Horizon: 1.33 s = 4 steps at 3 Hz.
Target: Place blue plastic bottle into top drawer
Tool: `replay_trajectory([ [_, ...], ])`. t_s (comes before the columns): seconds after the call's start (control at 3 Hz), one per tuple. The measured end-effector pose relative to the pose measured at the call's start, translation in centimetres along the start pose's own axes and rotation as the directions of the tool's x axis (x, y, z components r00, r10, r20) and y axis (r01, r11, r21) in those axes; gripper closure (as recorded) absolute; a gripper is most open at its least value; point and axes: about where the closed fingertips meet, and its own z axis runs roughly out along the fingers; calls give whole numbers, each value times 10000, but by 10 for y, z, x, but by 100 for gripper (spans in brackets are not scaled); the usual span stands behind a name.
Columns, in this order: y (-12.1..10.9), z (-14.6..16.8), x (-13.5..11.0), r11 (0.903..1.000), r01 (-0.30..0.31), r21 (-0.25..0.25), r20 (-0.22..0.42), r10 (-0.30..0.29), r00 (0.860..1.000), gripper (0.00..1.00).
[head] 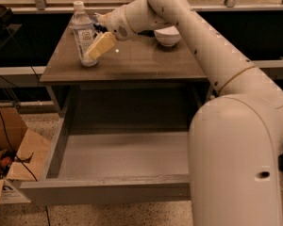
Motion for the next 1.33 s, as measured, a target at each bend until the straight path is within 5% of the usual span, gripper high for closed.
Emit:
replay_trajectory([
  [0.33,-5,21,-10,9990,258,-368,274,-248,9993,0],
  [1.33,-19,47,-33,9948,806,-619,870,-751,9934,66],
])
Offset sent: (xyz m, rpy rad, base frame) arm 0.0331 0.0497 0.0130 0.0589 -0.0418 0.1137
